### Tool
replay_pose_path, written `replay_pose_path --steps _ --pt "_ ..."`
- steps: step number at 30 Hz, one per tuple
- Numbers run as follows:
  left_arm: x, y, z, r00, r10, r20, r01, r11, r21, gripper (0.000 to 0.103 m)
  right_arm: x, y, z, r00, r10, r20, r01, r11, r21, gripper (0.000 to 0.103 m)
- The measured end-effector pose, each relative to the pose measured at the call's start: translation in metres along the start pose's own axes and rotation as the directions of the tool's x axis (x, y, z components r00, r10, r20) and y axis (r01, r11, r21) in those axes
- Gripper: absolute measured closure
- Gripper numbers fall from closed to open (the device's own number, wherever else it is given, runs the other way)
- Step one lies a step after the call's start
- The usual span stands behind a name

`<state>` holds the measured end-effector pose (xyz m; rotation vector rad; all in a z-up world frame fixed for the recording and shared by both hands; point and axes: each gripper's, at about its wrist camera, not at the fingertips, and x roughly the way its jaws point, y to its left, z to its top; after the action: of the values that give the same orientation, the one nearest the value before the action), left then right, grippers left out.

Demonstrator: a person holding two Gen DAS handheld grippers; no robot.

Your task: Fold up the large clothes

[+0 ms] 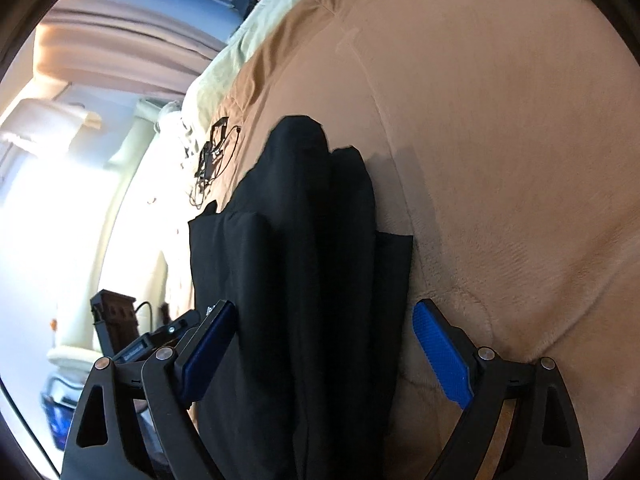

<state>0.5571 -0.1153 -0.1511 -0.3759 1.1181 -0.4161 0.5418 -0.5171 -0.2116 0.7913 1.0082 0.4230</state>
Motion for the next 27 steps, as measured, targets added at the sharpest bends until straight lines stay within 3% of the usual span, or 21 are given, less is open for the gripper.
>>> replay_pose_path --steps 8,13,16,20,22,27 --pt "0.004 -0.006 0.006 1.000 0.006 0.001 -0.006 1.000 0.016 0.052 0.010 0.000 0.008 0.998 0.046 -0.034 -0.045 0.999 0.009 0.014" --pt "0.004 -0.010 0.009 1.000 0.018 -0.002 -0.018 0.998 0.052 0.052 0.013 -0.004 0.010 0.997 0.060 -0.051 -0.058 0.997 0.041 0.055" --pt "0.006 0.000 0.010 1.000 0.007 -0.007 -0.007 1.000 0.005 0.051 0.013 -0.006 0.007 0.998 0.050 -0.046 -0.049 0.998 0.037 0.067" --pt "0.012 0.014 0.010 0.999 -0.042 -0.023 0.040 0.997 -0.073 0.049 0.013 -0.004 0.006 0.998 0.027 -0.052 -0.025 0.999 0.026 0.066" --pt "0.014 0.019 0.008 0.998 -0.065 -0.024 0.062 0.993 -0.104 0.048 0.013 -0.005 0.009 0.998 0.006 -0.064 -0.004 0.999 0.032 0.053" --pt "0.016 0.018 0.006 0.997 -0.070 -0.018 0.068 0.993 -0.093 0.048 0.018 -0.005 0.014 0.996 0.023 -0.089 -0.021 0.999 0.030 0.044"
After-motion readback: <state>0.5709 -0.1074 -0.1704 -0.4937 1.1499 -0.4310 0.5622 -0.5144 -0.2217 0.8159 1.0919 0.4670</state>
